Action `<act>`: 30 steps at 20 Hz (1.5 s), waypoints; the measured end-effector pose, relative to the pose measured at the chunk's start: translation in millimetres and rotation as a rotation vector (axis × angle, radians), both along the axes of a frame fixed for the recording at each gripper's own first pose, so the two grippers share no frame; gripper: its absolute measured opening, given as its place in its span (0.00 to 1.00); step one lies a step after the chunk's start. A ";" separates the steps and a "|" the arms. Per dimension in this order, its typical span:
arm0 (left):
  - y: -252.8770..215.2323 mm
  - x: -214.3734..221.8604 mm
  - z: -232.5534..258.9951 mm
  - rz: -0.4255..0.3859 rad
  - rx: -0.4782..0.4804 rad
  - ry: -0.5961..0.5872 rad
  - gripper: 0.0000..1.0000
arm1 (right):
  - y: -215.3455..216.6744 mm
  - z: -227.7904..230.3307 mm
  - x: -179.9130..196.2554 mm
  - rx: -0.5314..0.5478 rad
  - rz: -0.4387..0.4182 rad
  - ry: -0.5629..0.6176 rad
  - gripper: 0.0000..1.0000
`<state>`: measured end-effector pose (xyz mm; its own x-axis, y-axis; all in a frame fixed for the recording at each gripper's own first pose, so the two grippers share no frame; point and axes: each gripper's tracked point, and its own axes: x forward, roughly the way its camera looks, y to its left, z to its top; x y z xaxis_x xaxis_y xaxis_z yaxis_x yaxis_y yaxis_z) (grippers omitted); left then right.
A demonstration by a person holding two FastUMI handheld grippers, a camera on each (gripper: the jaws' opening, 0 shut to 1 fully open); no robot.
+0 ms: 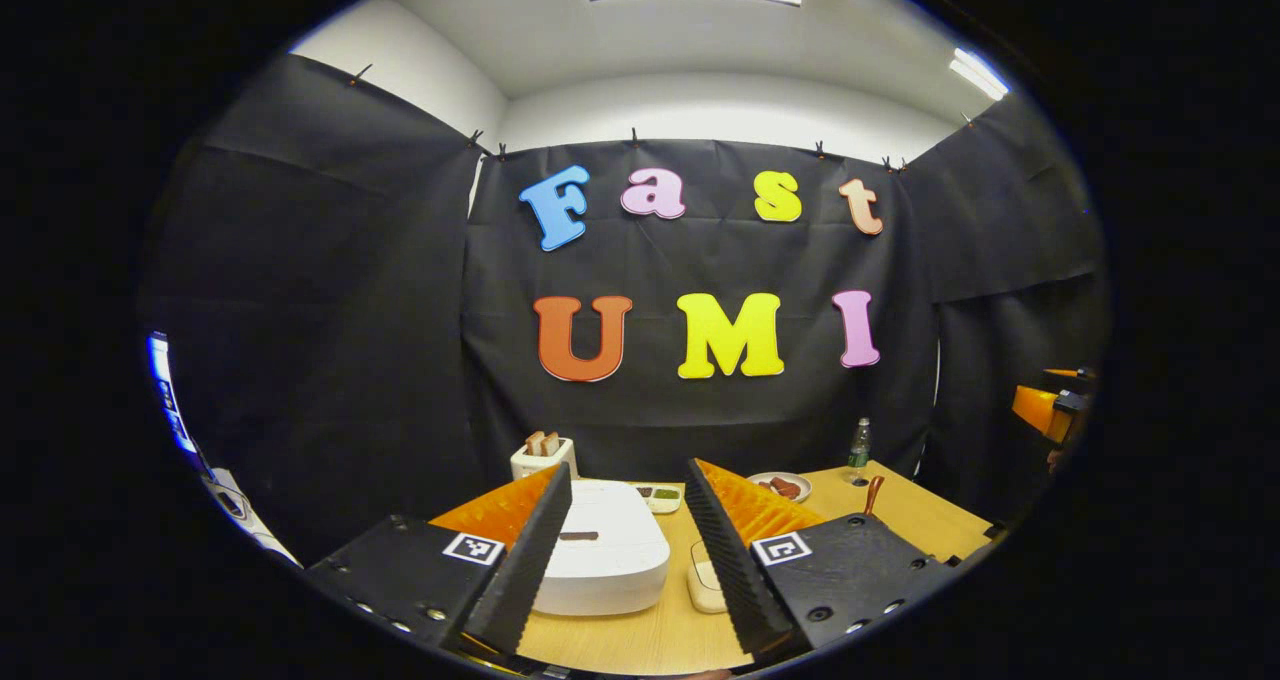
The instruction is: Close the left gripper, press the button to open the rice cooker; take a wooden spoon from the chopstick holder with the right hand, scoop a spoonful of rice and pour it into the rice cooker, then put the wooden spoon back into the chopstick holder.
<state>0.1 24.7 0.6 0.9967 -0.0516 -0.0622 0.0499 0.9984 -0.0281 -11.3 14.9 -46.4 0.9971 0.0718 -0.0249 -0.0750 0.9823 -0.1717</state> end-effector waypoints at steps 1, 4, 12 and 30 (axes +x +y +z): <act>-5.1 4.5 -9.0 -0.017 -0.005 0.021 0.64 | -7.8 -0.5 0.5 0.006 -0.008 -0.003 1.00; -2.8 21.6 -16.4 -0.004 0.017 0.034 0.27 | -23.8 -5.1 -0.5 0.022 -0.019 -0.010 1.00; 19.4 59.2 -76.6 0.039 0.096 0.155 0.00 | -38.3 -27.5 6.4 0.007 -0.033 0.002 0.99; 72.7 151.9 -203.3 0.108 -0.023 0.458 0.00 | -38.2 -77.2 46.2 0.042 0.035 0.071 1.00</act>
<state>152.0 97.3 -202.7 0.8665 0.0442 -0.4971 -0.0769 0.9960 -0.0454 34.9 -23.3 -123.6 0.9898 0.1093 -0.0918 -0.1203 0.9850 -0.1238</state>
